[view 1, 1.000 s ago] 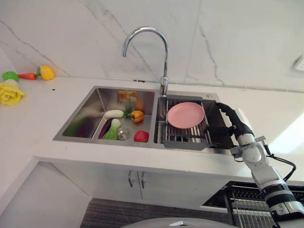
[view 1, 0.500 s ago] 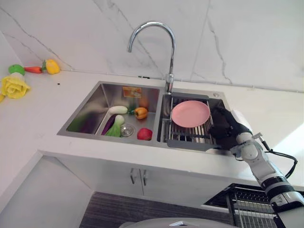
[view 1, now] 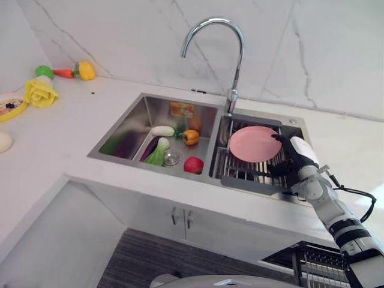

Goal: Place the dishes in the dishwasher.

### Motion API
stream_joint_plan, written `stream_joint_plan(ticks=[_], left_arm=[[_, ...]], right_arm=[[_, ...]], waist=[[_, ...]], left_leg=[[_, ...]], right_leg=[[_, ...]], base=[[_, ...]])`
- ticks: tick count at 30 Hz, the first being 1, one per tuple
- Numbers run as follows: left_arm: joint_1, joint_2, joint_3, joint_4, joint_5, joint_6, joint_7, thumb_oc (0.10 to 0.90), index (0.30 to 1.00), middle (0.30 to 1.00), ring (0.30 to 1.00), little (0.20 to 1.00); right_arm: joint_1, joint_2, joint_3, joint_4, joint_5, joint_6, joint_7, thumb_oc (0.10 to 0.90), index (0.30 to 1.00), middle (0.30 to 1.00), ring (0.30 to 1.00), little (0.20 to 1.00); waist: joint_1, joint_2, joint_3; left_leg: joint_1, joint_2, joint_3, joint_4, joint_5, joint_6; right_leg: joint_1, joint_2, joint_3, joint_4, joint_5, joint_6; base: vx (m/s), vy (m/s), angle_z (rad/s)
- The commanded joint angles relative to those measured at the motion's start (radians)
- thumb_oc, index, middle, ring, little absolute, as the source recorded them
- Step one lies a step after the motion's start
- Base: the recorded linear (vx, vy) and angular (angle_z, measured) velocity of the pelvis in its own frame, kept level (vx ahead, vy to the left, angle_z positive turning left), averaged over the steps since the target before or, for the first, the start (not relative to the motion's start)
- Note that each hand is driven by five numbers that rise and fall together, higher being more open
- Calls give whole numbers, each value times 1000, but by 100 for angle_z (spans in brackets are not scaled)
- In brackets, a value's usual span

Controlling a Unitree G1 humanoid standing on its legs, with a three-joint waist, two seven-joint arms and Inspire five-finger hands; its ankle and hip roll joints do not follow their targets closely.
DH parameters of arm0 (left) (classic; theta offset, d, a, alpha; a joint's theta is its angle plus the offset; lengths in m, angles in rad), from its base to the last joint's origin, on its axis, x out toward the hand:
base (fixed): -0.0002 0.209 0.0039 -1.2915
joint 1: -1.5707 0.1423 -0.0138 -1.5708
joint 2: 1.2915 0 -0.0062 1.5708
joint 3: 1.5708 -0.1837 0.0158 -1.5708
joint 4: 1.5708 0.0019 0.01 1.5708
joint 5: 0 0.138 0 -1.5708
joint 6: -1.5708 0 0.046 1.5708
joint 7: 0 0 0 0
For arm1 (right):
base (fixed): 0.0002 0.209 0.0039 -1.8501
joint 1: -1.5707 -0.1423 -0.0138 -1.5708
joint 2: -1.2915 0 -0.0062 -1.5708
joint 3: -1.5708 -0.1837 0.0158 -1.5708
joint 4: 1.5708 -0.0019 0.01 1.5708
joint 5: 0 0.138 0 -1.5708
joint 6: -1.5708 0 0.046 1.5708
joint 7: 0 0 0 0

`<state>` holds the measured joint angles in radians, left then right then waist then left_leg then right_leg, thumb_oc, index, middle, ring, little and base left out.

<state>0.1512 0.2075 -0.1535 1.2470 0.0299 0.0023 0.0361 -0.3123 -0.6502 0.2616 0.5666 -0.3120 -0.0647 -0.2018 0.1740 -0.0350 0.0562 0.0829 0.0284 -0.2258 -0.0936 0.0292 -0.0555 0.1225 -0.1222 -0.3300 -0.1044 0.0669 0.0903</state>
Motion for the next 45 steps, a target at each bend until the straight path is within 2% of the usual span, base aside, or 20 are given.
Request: stream_joint_plan(ticks=[1,7,13,24,37,44,45], left_arm=[[-67,31,-62,21,-16,-39,24,800,900,900,900,900],[-69,35,-67,8,-15,-43,30,800,900,900,900,900],[-69,33,-67,5,1,-43,47,800,900,900,900,900],[-64,25,-54,6,17,-42,66,800,900,900,900,900],[-60,24,-43,23,40,-49,67,800,900,900,900,900],[-58,22,-39,32,40,-51,69,800,900,900,900,900],[-58,22,-40,32,39,-51,69,800,900,900,900,900]], right_arm=[[-169,-88,8,-14,-60,-35,-97,800,900,900,900,900],[-194,-94,33,12,-120,-18,-128,800,900,900,900,900],[-199,-98,35,20,-262,37,-209,800,900,900,900,900],[-164,-58,65,-13,-425,103,-224,800,900,900,900,900],[-160,-106,210,-87,-664,85,-208,800,900,900,900,900],[-177,-109,265,-86,-691,78,-186,800,900,900,900,900],[-179,-107,270,-83,-687,76,-183,720,780,780,780,780]], waist=[[35,-31,-22],[45,-34,-18],[48,-33,-13],[36,-34,-14],[25,-41,-16],[22,-42,-19],[22,-42,-20]], left_leg=[[-12,-6,99,17,-45,31],[-20,-10,85,17,-44,31],[-22,-12,75,16,-46,30],[-11,-6,84,11,-55,31],[0,5,95,8,-60,25],[4,10,100,7,-62,23],[4,11,101,7,-63,23]], right_leg=[[35,-6,36,17,-71,3],[36,-8,22,17,-73,4],[39,-10,9,17,-75,5],[42,-8,20,17,-80,2],[41,-4,29,17,-81,2],[41,-3,33,17,-81,2],[40,-3,33,17,-80,2]], base=[[29,-7,19],[21,-3,10],[17,-2,8],[5,-1,4],[0,0,0],[0,0,0],[0,0,0]])
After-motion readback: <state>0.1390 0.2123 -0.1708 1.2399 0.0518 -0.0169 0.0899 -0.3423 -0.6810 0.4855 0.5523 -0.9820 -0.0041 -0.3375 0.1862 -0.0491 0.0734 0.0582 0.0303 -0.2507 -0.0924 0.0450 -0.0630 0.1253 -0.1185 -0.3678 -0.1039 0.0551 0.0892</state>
